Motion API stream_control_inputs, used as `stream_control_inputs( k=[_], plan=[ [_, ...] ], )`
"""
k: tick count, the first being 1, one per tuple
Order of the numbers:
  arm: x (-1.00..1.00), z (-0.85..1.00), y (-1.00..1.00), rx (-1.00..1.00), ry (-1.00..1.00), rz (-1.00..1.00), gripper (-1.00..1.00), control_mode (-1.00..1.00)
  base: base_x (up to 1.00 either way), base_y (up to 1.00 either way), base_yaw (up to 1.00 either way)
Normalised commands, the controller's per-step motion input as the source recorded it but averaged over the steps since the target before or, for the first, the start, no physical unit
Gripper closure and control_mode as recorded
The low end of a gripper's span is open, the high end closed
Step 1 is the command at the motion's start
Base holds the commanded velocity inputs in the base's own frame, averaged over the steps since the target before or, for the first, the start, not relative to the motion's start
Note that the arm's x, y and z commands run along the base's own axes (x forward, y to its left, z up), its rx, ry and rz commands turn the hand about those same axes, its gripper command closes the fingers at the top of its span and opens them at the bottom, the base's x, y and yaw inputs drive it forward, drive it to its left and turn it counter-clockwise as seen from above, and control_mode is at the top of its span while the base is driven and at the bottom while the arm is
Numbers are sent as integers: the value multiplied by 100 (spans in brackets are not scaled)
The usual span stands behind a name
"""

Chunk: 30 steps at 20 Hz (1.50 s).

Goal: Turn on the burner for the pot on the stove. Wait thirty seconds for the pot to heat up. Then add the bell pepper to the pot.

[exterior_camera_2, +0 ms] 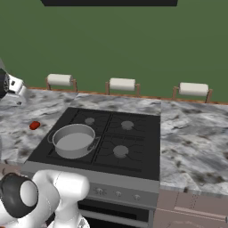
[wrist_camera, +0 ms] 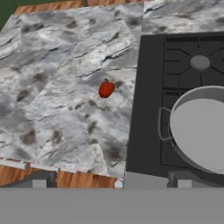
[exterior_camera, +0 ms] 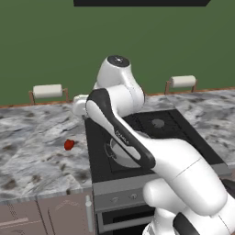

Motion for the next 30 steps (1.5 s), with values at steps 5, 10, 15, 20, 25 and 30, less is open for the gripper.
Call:
stream_control_inputs(
  k=[5,10,15,20,25,30],
  plan=[
    [47,-13,17,-1,2,-1,-100,-100,0,0,0],
    [41,-28,9,0,2,0,-100,-100,0,0,0],
    [27,-35,9,0,0,0,-100,-100,0,0,0],
    [21,-33,6,0,3,0,-100,-100,0,0,0],
    [17,-23,5,0,0,0,-100,-100,0,0,0],
    [16,-21,7,0,0,0,-100,-100,0,0,0]
  ],
)
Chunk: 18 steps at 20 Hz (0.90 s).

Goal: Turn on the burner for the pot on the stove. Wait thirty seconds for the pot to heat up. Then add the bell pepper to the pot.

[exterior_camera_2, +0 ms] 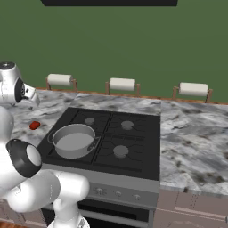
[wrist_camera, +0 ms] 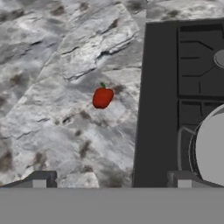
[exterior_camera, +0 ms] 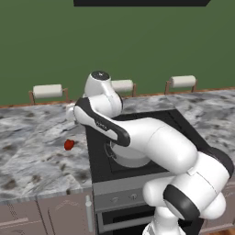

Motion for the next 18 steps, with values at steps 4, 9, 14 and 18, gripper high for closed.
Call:
stream_control_inputs(
  k=[4,9,14,18],
  plan=[
    [16,-19,14,0,0,0,-100,-100,0,0,0],
    [14,-22,17,0,0,0,-100,-100,0,0,0],
    [14,-22,20,0,0,0,-100,-100,0,0,0],
    [13,-32,21,0,0,0,-100,-100,0,0,0]
  ],
)
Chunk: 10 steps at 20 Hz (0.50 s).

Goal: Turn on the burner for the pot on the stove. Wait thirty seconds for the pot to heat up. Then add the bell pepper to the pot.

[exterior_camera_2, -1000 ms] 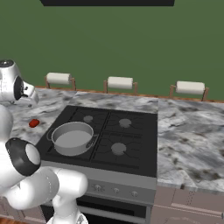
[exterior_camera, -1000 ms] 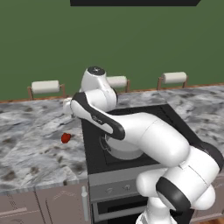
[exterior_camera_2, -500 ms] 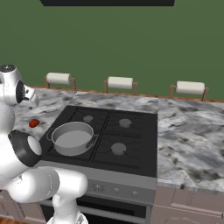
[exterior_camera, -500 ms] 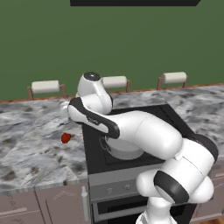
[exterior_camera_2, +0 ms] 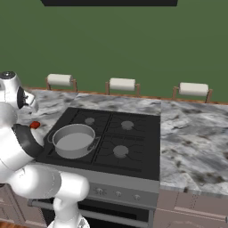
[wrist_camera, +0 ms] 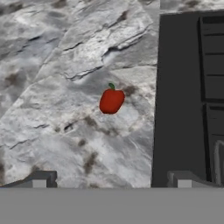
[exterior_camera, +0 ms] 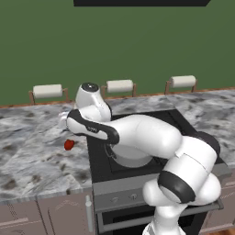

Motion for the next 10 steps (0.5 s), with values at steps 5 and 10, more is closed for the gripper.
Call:
stream_control_inputs(
  k=[5,10],
  plan=[
    [10,-31,11,0,0,0,-100,-100,0,0,0],
    [13,-34,7,0,0,0,-100,-100,0,0,0]
  ],
)
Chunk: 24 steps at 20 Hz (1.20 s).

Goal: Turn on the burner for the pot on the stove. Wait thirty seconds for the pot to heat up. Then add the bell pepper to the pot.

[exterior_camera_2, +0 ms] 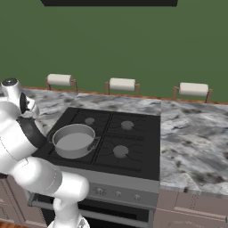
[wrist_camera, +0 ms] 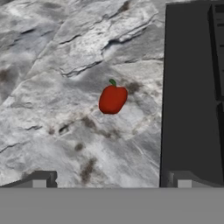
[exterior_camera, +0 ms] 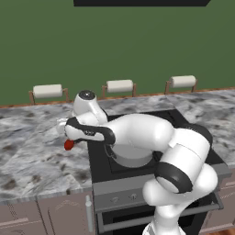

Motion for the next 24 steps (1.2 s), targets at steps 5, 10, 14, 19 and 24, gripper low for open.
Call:
stream_control_inputs(
  k=[5,10,14,19,24],
  plan=[
    [16,-29,4,0,0,0,-100,-100,0,0,0],
    [16,-33,2,0,0,0,-100,-100,0,0,0],
    [21,-30,5,0,0,0,-100,-100,0,0,0],
    [29,-23,17,0,0,0,-100,-100,0,0,0],
    [32,-22,24,0,0,0,-100,-100,0,0,0]
  ],
)
